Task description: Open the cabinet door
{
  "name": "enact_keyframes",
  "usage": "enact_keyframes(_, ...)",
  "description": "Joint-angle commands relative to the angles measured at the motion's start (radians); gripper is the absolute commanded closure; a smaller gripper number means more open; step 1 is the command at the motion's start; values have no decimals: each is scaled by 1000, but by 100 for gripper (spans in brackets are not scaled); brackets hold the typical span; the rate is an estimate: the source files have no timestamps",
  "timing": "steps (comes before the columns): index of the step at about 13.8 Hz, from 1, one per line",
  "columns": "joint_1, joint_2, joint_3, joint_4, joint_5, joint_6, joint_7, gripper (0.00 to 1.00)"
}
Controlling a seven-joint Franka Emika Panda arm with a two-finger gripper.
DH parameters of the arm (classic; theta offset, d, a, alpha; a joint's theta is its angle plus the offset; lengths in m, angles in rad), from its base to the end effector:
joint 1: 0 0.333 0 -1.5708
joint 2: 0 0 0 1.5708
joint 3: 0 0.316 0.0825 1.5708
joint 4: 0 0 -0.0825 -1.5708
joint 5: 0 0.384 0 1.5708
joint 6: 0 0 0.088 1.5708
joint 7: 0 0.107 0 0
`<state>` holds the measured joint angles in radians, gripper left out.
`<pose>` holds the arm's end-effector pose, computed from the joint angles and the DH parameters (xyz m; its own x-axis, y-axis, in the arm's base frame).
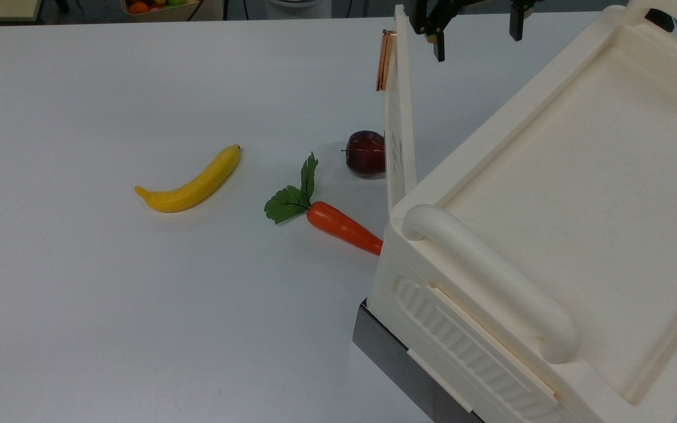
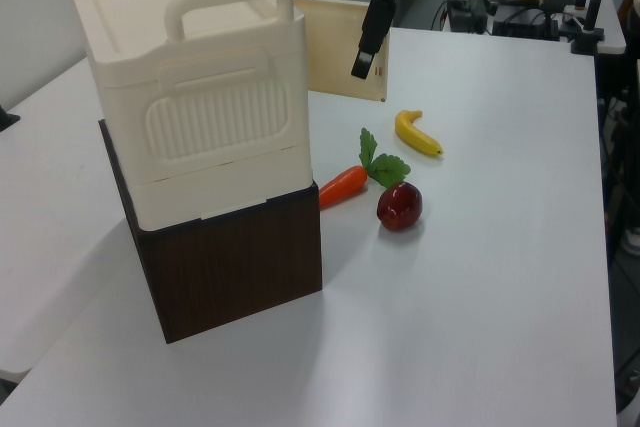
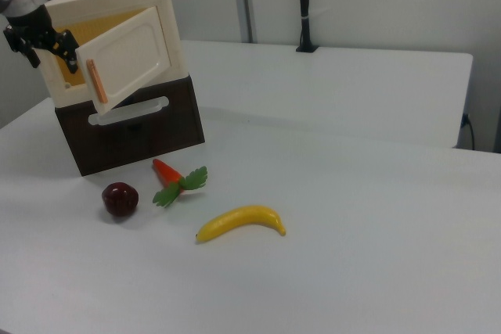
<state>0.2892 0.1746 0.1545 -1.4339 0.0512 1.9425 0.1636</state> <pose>0.5811 0.2697 0.6270 0.9228 0.2265 0.3116 0.2777 -0.9518 -0.1303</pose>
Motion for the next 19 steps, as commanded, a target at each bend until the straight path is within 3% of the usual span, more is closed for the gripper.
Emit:
enact_keyframes(1, -39, -10, -7, -36, -14, 9, 14, 0)
enact_keyframes(7, -156, -7, -10, -60, -40, -72, 10, 0)
enact_keyframes(11, -211, -6, -10, -60, -100, -157, 16, 0)
enact_keyframes(16, -292, 11, -10, -68, -106, -174, 13, 0)
enact_keyframes(19, -320, -6, -10, -85, -166, -275, -7, 0)
